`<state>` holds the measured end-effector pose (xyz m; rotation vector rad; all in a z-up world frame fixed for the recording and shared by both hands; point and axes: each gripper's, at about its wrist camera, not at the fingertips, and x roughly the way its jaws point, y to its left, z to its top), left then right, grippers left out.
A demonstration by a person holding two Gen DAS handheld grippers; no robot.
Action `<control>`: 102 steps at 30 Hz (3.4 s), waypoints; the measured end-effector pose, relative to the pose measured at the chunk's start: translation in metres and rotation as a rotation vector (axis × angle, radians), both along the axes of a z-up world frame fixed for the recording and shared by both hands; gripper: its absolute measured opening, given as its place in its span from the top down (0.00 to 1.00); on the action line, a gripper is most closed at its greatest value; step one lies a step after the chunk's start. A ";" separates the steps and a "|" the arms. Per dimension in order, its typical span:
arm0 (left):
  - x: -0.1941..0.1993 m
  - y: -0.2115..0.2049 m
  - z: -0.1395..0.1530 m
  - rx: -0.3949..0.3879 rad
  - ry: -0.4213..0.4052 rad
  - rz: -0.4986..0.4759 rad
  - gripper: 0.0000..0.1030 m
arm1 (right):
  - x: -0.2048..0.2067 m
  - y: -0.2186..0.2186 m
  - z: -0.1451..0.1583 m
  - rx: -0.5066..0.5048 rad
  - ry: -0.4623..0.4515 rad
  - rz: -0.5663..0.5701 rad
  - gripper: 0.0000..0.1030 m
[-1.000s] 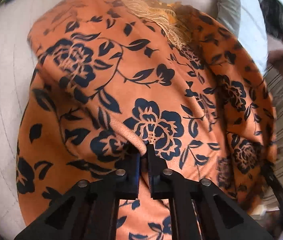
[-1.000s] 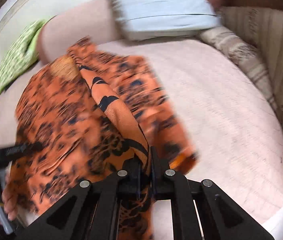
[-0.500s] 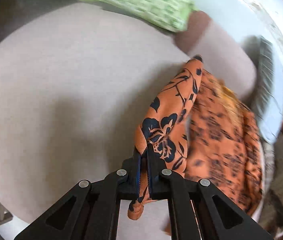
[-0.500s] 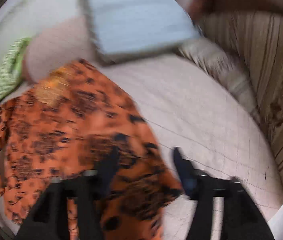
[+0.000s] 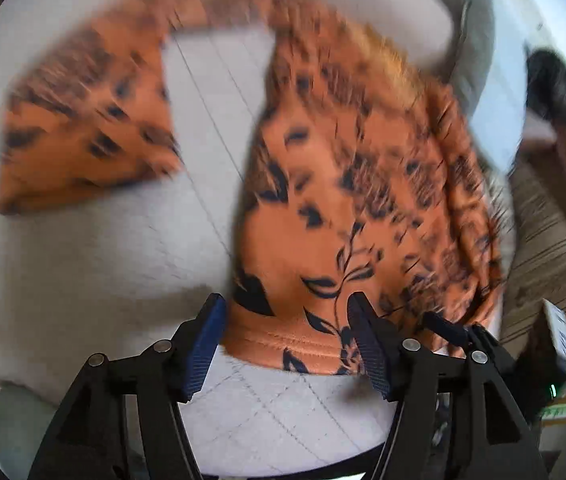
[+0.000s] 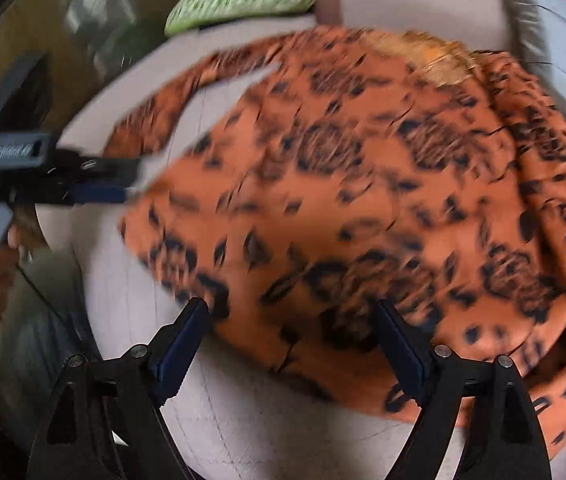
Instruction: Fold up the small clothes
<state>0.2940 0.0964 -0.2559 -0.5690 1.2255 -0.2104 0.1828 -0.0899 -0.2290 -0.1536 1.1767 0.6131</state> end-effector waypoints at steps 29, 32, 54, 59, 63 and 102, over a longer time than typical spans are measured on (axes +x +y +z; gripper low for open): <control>-0.125 0.003 0.034 0.120 0.040 0.055 0.79 | -0.064 -0.096 0.054 0.211 -0.013 -0.365 0.25; -0.134 0.002 0.036 0.173 0.034 0.056 0.68 | -0.051 -0.146 0.072 0.208 -0.084 -0.540 0.10; -0.096 -0.048 0.018 0.316 0.030 -0.025 0.47 | 0.044 -0.348 0.072 -0.155 -0.012 -0.921 0.83; -0.096 -0.047 0.015 0.310 0.022 -0.026 0.47 | 0.008 -0.279 0.091 0.000 -0.069 -0.802 0.21; -0.095 -0.045 0.017 0.313 0.041 -0.030 0.47 | 0.017 -0.231 0.059 0.030 0.021 -0.690 0.27; -0.134 0.053 0.082 0.361 0.073 0.073 0.80 | -0.058 -0.215 0.071 -0.033 0.174 -0.666 0.57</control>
